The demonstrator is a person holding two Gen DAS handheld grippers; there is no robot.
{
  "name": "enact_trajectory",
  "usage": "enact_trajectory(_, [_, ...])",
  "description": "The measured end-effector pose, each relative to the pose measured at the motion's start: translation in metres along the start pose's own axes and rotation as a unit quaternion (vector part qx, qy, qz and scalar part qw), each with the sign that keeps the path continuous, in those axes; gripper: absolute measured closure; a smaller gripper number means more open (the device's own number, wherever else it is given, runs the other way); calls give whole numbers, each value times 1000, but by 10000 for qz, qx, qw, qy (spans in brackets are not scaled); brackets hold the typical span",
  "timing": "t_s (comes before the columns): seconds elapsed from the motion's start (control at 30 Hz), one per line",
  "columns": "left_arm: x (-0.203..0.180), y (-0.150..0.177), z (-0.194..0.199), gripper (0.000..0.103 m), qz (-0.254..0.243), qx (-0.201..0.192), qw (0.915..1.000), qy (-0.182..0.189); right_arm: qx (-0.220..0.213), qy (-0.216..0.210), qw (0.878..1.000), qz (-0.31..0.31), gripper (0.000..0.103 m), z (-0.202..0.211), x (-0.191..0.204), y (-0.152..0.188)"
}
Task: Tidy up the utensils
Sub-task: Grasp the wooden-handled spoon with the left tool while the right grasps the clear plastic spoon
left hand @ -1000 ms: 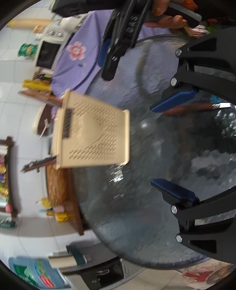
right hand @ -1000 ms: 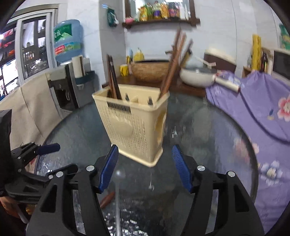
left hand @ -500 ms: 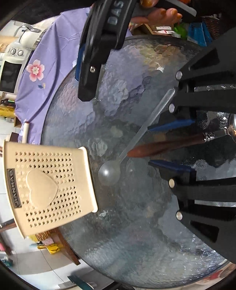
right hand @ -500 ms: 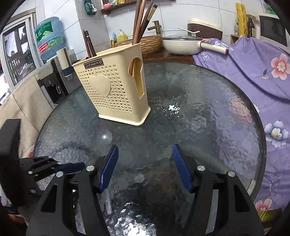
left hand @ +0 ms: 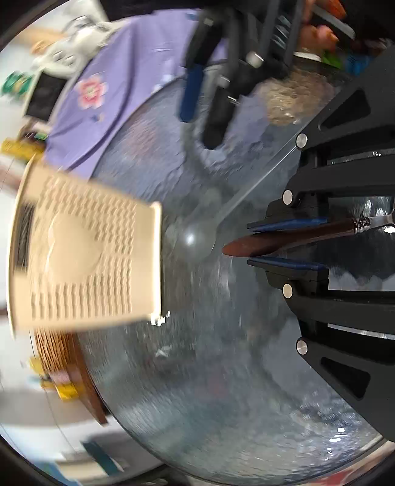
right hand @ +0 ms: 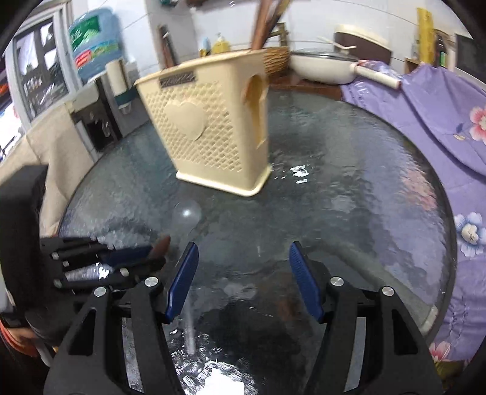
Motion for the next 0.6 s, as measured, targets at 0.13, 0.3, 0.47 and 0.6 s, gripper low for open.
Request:
enact_trajectory(0.13, [25,-1,18,87,428,-261,9987,-52,322,-127,9990,282,41,-25,21,-4])
enact_trajectory(0.3, [32,-6,24,87,600,-352,9976,-42,561,-56,9960,691,41,-49,47,-8])
enact_trajectory(0.47, [33,-4,21,87,663,-361,9971,-15,768,-21,9944,731,41,-69,55,-12])
enact_trajectory(0.6, [39,-1,22,87,692,-365,9969,29,760,87,9938,809,42,-78,61,-19])
Point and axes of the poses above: each gripper's, at about its wrist camera, not at the fingertips, and z roughly against the way its jaws point, x to its left, y to its underside, the point moved 3 cm from there along -z, roughly the way its jaws point, and after that the axes turned 4 degrees about -z, right-handed, at the moved point
